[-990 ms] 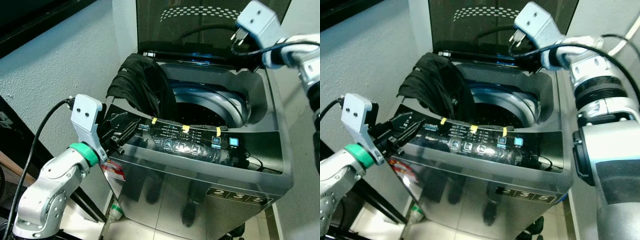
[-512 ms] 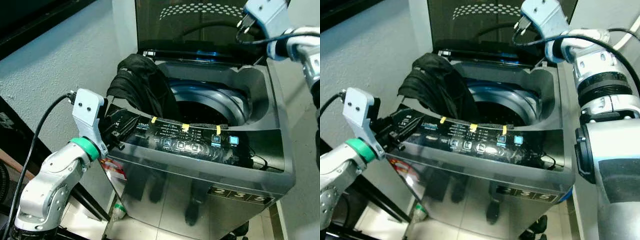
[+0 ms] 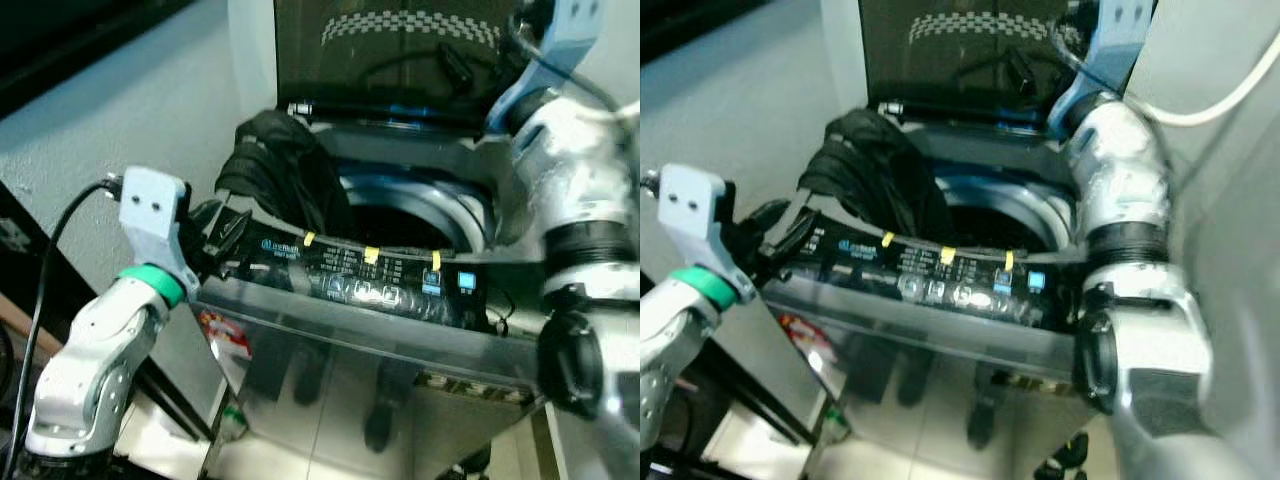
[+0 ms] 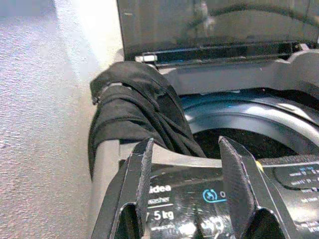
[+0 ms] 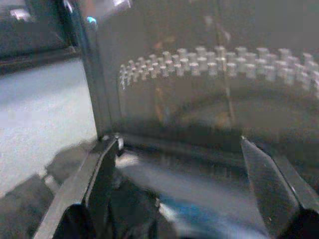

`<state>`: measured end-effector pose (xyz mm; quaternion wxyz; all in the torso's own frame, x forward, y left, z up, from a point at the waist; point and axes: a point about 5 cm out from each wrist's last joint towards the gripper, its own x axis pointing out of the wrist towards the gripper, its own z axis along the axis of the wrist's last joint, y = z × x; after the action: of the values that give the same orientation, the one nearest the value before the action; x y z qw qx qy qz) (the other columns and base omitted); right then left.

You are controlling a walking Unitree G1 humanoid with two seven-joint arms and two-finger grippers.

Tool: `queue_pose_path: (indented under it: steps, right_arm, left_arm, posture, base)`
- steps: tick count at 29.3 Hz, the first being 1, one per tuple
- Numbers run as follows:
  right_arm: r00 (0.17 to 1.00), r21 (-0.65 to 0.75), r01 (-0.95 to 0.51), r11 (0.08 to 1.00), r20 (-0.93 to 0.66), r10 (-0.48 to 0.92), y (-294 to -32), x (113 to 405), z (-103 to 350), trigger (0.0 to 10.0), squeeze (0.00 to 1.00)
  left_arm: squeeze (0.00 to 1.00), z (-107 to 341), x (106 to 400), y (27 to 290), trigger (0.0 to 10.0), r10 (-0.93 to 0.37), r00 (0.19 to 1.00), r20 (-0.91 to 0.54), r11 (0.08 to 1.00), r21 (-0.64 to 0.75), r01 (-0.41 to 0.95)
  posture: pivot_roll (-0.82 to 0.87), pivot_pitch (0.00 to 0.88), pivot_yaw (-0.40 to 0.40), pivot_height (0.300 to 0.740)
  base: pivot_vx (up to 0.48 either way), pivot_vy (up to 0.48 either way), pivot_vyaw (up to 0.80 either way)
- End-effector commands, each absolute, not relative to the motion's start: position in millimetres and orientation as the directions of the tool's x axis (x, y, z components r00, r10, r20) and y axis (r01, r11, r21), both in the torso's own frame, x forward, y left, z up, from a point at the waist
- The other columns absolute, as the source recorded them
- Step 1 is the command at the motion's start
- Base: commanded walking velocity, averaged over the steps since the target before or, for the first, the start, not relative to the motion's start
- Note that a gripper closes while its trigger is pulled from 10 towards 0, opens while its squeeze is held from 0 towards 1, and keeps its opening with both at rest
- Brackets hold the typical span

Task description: Clothes washing

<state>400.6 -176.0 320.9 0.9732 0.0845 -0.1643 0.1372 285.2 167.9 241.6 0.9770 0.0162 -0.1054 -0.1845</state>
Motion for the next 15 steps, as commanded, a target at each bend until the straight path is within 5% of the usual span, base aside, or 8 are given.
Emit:
queue_pose_path:
  steps: [1,8,15]
  right_arm:
    - [0.906,0.213,-0.295,0.931,0.373,0.201,-169,390,309,10.0,0.00]
    - [0.940,0.218,-0.216,0.952,0.309,0.142,-145,363,259,10.0,0.00]
    - [0.905,0.160,-0.256,0.953,0.387,0.178,-128,345,262,10.0,0.00]
  left_arm:
    - [0.00,238,285,171,10.0,-0.308,0.928,0.209,0.951,0.048,0.305]
    - [0.00,236,281,170,10.0,-0.280,0.934,0.220,0.960,0.083,0.268]
    - [0.00,242,284,162,10.0,-0.306,0.923,0.234,0.951,0.128,0.283]
  posture:
    - [0.10,0.041,0.062,0.740]
    - [0.09,0.034,0.064,0.740]
    - [0.08,0.034,0.052,0.740]
  base:
    - [0.000,0.000,0.00]
    - [0.000,0.000,0.00]
    - [0.000,0.000,0.00]
